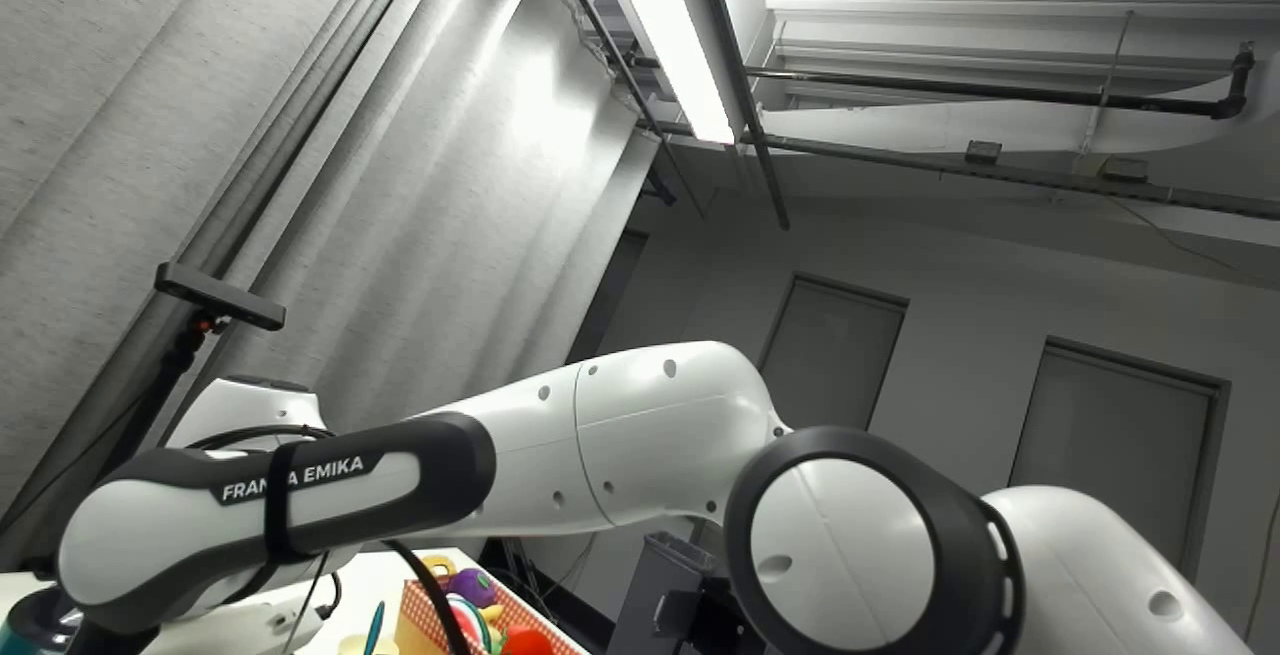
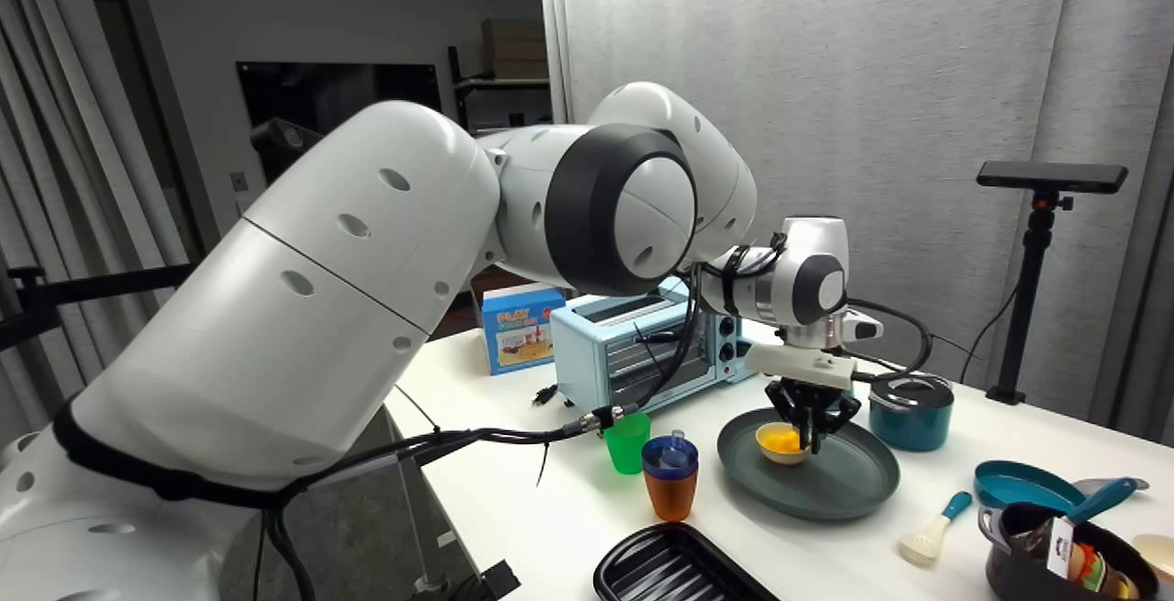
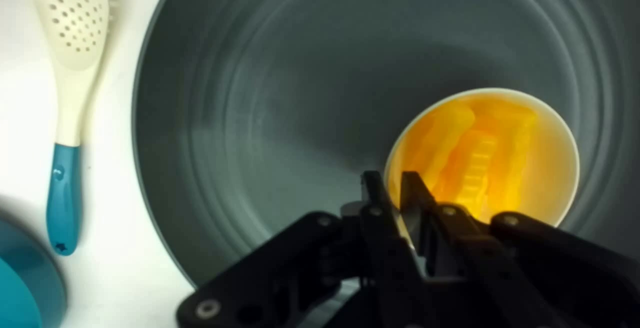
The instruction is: Pour the fries out of the white bowl and onto the grey plate
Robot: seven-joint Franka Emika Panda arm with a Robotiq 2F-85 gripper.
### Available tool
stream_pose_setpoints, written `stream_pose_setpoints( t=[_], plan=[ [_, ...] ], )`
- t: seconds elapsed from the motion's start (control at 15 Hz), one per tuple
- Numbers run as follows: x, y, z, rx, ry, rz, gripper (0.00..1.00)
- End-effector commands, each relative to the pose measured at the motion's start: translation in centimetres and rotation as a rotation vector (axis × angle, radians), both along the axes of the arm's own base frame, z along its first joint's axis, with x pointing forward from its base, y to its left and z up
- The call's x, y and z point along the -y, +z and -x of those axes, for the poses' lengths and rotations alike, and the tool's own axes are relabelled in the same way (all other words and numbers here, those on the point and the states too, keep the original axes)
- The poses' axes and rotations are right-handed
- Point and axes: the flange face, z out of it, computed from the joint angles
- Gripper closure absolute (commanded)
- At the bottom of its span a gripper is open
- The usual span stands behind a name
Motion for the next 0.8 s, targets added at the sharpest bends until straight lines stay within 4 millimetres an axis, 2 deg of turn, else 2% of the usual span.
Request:
stream_pose_setpoints(
  t=[0.0,0.73],
  plan=[
    [-0.75,0.2,-0.79,-0.001,-0.011,-0.014,1.0],
    [-0.84,1.05,-1.57,0.069,-0.036,0.051,0.99]
  ],
)
